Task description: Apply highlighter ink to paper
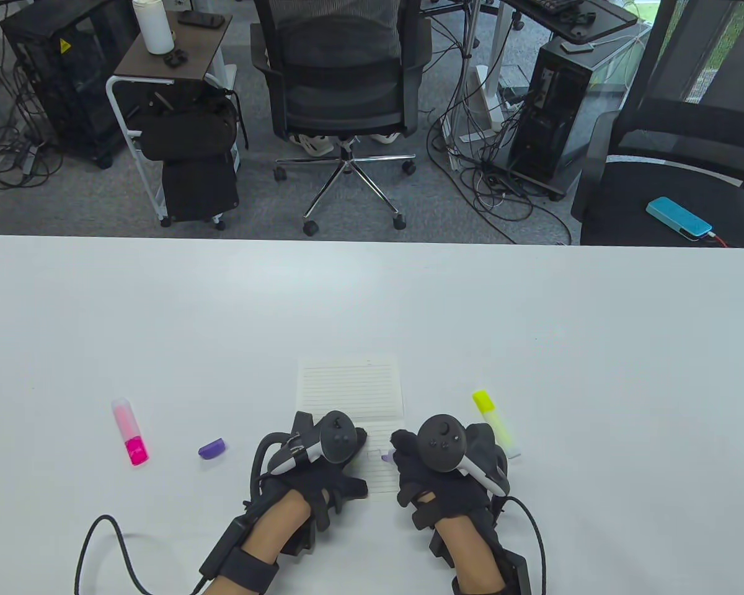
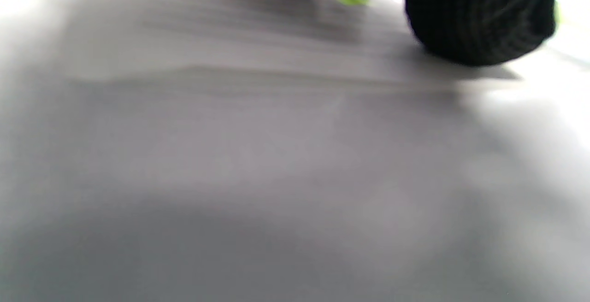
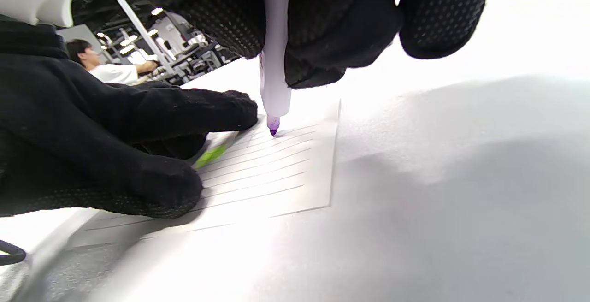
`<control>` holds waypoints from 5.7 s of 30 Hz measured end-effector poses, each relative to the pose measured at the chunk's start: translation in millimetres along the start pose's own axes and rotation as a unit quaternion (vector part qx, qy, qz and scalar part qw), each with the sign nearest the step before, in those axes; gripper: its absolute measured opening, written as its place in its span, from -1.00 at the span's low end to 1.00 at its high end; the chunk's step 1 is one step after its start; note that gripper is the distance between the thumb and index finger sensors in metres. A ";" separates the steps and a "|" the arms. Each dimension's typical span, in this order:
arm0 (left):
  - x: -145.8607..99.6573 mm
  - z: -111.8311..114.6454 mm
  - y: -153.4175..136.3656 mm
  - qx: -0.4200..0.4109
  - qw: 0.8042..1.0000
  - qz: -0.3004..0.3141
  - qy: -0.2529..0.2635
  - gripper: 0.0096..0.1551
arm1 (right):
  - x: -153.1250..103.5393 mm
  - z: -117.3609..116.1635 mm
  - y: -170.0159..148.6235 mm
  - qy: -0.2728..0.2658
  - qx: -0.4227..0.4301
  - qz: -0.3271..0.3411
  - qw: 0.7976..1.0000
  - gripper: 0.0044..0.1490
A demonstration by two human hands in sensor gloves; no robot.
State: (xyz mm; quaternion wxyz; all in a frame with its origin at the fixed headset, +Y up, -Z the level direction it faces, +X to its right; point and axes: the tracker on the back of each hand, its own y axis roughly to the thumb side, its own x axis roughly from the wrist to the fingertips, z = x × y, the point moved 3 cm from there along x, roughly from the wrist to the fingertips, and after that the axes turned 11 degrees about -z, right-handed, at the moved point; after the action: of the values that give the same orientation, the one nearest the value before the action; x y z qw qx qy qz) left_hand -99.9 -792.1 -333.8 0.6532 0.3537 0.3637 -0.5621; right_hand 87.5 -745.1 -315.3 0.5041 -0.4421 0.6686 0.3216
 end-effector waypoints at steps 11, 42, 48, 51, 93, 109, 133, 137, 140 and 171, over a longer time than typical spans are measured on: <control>-0.2 -0.1 0.1 0.001 1.000 0.000 -0.001 0.02 | 0.6 -5.2 6.3 0.010 -0.012 0.004 1.000 -0.48; -0.3 0.2 0.5 0.002 1.000 0.000 -0.002 0.02 | 8.7 -10.6 2.1 0.016 0.012 0.013 1.000 -0.48; -0.4 0.3 0.6 0.002 1.000 0.000 -0.002 0.02 | 8.9 -11.7 4.3 -0.004 0.002 0.015 1.000 -0.47; -0.3 0.3 0.7 0.002 1.000 0.000 -0.001 0.02 | 8.5 -11.9 3.9 0.010 0.008 0.013 1.000 -0.47; 0.5 0.8 0.8 0.003 1.000 0.002 -0.004 0.03 | 8.0 -10.2 0.7 0.005 0.011 -0.007 1.000 -0.49; 1.2 1.0 0.9 0.003 1.000 0.001 -0.004 0.03 | 6.2 -9.1 1.7 0.018 0.011 -0.008 1.000 -0.50; 1.7 1.2 0.3 -0.001 1.000 0.002 -0.004 0.02 | 5.5 -10.1 -0.8 0.005 0.015 -0.021 1.000 -0.48; 1.8 1.3 0.1 -0.002 1.000 0.002 -0.004 0.02 | 4.0 -9.3 -0.1 0.026 0.018 -0.021 0.999 -0.49; 2.0 1.1 0.1 -0.002 1.000 0.002 -0.005 0.02 | 5.5 -8.8 -1.3 0.008 0.017 -0.023 1.000 -0.48; 2.1 1.2 0.1 -0.001 1.000 0.001 -0.006 0.03 | 5.9 -8.7 -2.2 -0.003 0.020 -0.030 0.999 -0.49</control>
State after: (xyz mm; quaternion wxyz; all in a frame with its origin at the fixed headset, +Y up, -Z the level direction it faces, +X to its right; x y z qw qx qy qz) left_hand -99.5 -794.2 -335.0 0.6564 0.3502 0.3601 -0.5628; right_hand 85.6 -755.1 -318.5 0.5243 -0.4511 0.6596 0.2942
